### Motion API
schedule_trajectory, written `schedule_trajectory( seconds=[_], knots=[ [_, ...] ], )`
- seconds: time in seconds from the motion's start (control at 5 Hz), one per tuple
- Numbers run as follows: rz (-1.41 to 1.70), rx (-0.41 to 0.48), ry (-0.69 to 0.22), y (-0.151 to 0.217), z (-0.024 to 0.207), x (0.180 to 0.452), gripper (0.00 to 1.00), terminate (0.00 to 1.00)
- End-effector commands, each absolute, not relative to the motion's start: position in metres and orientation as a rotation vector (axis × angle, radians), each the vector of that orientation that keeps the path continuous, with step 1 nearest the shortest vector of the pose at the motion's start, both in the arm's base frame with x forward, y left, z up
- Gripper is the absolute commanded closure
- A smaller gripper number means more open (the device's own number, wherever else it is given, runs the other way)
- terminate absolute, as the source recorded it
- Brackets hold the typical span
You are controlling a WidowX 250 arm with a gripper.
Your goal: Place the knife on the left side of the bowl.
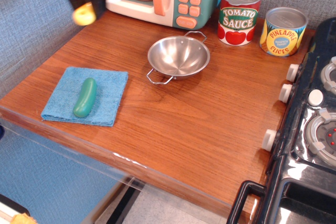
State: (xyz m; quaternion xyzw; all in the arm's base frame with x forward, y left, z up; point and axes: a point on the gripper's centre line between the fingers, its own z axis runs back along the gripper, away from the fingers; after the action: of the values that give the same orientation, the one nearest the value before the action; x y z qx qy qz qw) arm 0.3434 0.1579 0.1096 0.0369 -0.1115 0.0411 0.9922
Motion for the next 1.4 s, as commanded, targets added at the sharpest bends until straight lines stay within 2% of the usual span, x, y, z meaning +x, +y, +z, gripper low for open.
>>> schedule_trajectory(
  seconds=[0.0, 0.4, 0.8, 1.0, 1.2],
  knots=[
    [-0.005, 0.103, -0.200, 0.210, 0.091, 0.345, 1.00, 0.00],
    [-0.046, 0.082, -0.073, 0.194, 0.041, 0.356, 1.00, 0.00],
    [-0.046, 0.118, -0.032, 0.180, 0.029, 0.362, 1.00, 0.00],
    [-0.002, 0.139, -0.033, 0.179, 0.035, 0.360, 0.00, 0.00],
    [0.005, 0.167, -0.051, 0.180, 0.049, 0.359, 0.00, 0.00]
  ],
)
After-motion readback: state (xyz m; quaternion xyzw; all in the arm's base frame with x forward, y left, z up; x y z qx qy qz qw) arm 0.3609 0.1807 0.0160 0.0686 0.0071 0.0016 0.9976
